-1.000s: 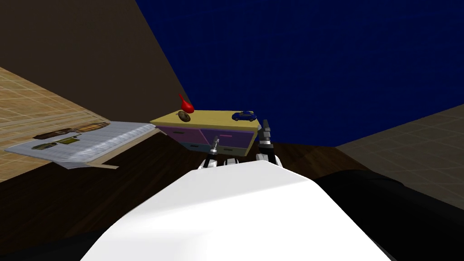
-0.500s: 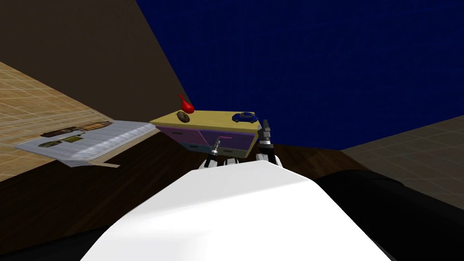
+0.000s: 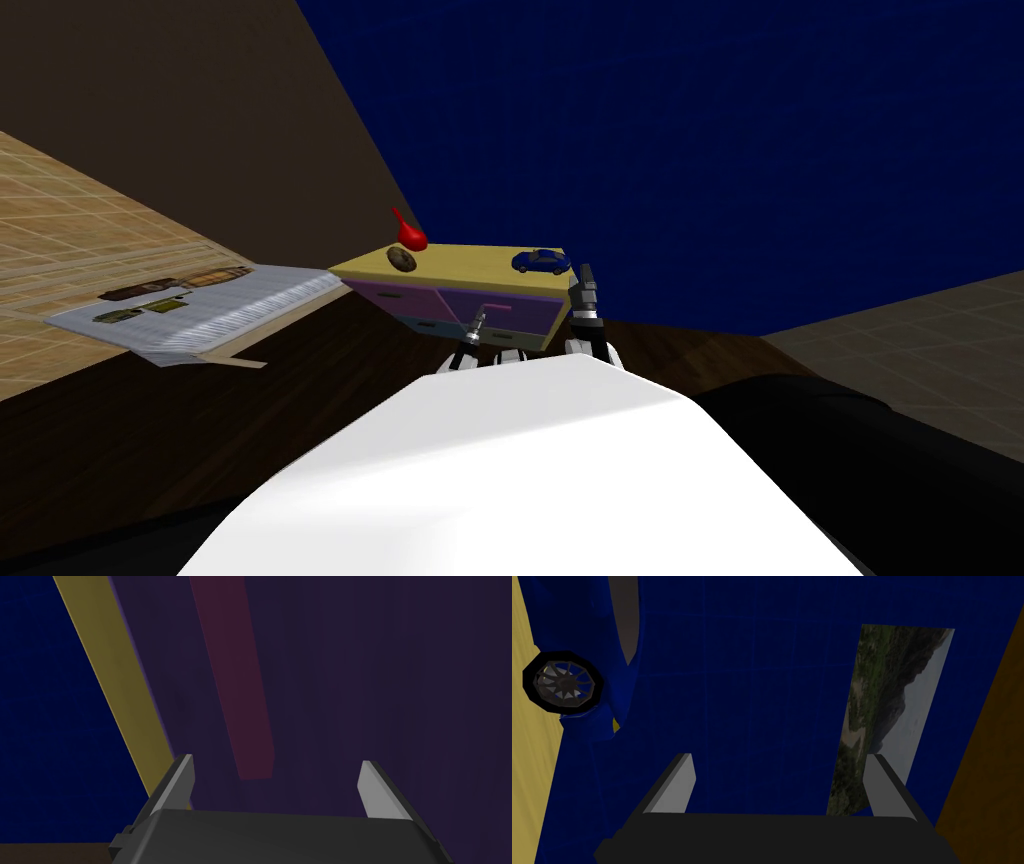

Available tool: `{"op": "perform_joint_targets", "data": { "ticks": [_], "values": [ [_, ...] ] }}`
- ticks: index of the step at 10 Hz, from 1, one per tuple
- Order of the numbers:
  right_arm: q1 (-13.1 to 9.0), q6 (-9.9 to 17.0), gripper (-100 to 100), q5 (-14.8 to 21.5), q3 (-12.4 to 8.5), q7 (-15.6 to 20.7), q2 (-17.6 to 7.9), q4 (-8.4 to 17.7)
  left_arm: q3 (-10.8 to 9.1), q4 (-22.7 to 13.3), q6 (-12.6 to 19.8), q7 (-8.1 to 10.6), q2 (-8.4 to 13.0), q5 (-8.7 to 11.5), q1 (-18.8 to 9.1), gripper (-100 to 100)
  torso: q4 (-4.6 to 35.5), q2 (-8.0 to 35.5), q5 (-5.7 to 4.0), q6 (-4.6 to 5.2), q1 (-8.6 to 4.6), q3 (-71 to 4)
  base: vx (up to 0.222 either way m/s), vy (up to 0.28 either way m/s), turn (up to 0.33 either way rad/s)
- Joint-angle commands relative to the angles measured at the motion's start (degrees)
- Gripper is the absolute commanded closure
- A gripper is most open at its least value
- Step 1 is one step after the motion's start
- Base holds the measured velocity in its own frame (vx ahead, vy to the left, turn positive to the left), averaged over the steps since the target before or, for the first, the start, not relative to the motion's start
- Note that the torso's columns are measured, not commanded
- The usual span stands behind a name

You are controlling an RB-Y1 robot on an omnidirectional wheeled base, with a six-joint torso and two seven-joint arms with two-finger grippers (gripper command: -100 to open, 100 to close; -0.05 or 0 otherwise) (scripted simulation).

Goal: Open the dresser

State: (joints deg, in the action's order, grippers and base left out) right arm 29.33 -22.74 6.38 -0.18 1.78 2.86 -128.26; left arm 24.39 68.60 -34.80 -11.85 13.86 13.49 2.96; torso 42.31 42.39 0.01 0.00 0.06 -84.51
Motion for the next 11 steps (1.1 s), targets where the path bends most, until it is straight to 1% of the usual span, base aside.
{"op": "perform_joint_targets", "data": {
  "ticks": [1, 2, 4, 7, 8, 9, 10, 11],
  "values": [
    [0.00, 0.00, 0, 0.00, 0.00, 0.00, 0.00, 0.00, -0.24, 0.57, 0.79, 0.06, 0.11, 0.10, -0.41, -100, -0.02, -0.12, -0.02, 0.01, -0.09, -0.06, 0.025, -0.015, -0.001],
    [0.00, 0.00, 0, 0.00, 0.00, 0.00, 0.00, 0.00, -0.28, 0.66, 1.04, 0.07, 0.13, 0.12, -0.47, 100, -0.04, -0.10, -0.02, -0.01, -0.05, -0.06, 0.000, 0.000, 0.000],
    [-0.01, 0.00, 0, 0.00, 0.00, 0.00, 0.00, 0.00, 0.11, 1.68, 1.44, 0.09, 0.63, 0.34, -0.15, 100, 0.03, 0.15, 0.01, -0.01, 0.05, 0.08, -0.116, 0.023, 0.038],
    [-0.03, 0.01, 0, 0.00, 0.00, 0.00, 0.00, 0.01, 0.70, 3.22, 2.07, 0.12, 1.40, 0.66, 0.33, 100, 0.03, 0.08, 0.00, 0.00, 0.01, 0.06, -0.201, 0.056, 0.031],
    [-0.03, 0.01, 0, 0.00, 0.00, 0.00, 0.00, 0.01, 0.57, 2.87, 1.90, 0.11, 1.23, 0.59, 0.22, 100, -0.03, -0.10, -0.01, 0.00, -0.02, -0.06, -0.092, 0.031, 0.003],
    [-0.01, 0.00, 0, 0.00, 0.00, 0.00, 0.00, 0.01, 0.06, 2.44, 3.11, 0.19, 1.05, 0.46, -0.64, -100, -0.12, -0.48, -0.04, 0.01, -0.16, -0.27, 0.072, -0.040, -0.039],
    [0.01, 0.00, 0, 0.00, 0.00, 0.00, 0.00, 0.00, -0.10, 2.30, 3.47, 0.22, 0.98, 0.42, -0.93, -100, -0.22, -0.86, -0.09, 0.02, -0.35, -0.51, 0.142, -0.059, -0.029],
    [0.02, 0.00, 0, 0.00, 0.00, 0.00, 0.00, -0.01, -0.40, 2.04, 4.11, 0.26, 0.86, 0.34, -1.44, -100, -0.23, -0.79, -0.08, 0.00, -0.28, -0.49, 0.172, -0.065, -0.027]
  ]
}}
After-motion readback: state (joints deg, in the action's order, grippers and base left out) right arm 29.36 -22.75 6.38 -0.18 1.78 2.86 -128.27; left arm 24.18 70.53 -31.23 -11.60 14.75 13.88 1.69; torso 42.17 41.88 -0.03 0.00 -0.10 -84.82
